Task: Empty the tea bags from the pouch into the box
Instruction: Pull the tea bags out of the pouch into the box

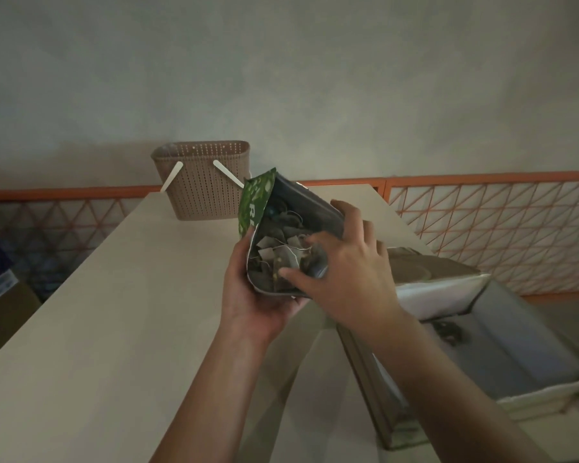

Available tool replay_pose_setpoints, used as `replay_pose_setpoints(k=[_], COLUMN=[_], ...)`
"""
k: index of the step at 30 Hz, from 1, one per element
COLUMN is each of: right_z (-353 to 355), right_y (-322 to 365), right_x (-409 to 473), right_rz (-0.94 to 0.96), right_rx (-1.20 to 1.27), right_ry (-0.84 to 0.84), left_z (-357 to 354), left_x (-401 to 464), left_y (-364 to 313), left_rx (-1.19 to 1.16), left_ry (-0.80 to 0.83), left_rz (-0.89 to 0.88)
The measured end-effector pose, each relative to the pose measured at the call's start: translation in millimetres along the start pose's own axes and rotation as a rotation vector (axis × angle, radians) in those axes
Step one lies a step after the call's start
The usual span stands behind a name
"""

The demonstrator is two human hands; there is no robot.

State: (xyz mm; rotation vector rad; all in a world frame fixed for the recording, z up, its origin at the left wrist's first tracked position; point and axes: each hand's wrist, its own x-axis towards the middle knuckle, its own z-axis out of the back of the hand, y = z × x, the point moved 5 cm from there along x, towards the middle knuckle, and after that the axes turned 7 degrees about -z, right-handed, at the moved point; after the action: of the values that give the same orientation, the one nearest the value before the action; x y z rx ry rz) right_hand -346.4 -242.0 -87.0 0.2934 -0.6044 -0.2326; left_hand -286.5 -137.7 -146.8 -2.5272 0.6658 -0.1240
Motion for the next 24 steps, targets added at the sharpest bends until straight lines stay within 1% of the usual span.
replay_pose_setpoints(k=[1, 3, 5, 9, 11, 14, 17, 19, 22, 24], right_z=[0.7, 3.5, 6.3, 13.9, 21.8, 33.7, 51.6, 64.5, 72.7, 70.5], right_y=[-0.8, -4.6, -10.7, -26.0, -30.0, -32.3, -39.7, -46.9, -61.8, -75.4], right_x=[-0.5, -2.2, -3.8, 0.8, 3.7, 5.9, 4.6, 2.0, -7.3, -16.0], right_rz=[-0.003, 0.0, -0.018, -0.086, -0.103, -0.126, -0.128, -0.14, -0.215, -0.287], right_rx=[-0.05, -0.045, 0.077, 0.437, 0.58, 0.679, 0.72, 0.811, 1.037, 1.102], right_ry=[-0.004, -0.018, -0.014, -0.013, -0.029, -0.064, -0.189, -0.226, -0.175, -0.112], left_z=[-1.8, -3.6, -7.1, -18.2, -22.2, -25.3, -26.1, -28.4, -31.4, -32.2], left_x=[-1.0, -1.8, -2.8, -4.3, -3.6, -1.6, -1.0, -1.0, -2.4, -3.6], left_y=[1.3, 4.5, 7.5, 10.0, 12.0, 17.0, 20.7, 22.5, 26.8, 29.5], left_rx=[-0.012, -0.022, -0.031, -0.04, -0.012, 0.01, 0.008, 0.008, 0.004, 0.003], left_ry=[0.002, 0.001, -0.007, -0.006, -0.011, -0.025, -0.054, -0.053, -0.041, -0.031], left_rz=[0.0, -0.002, 0.002, -0.016, -0.012, 0.01, 0.023, 0.027, 0.035, 0.031])
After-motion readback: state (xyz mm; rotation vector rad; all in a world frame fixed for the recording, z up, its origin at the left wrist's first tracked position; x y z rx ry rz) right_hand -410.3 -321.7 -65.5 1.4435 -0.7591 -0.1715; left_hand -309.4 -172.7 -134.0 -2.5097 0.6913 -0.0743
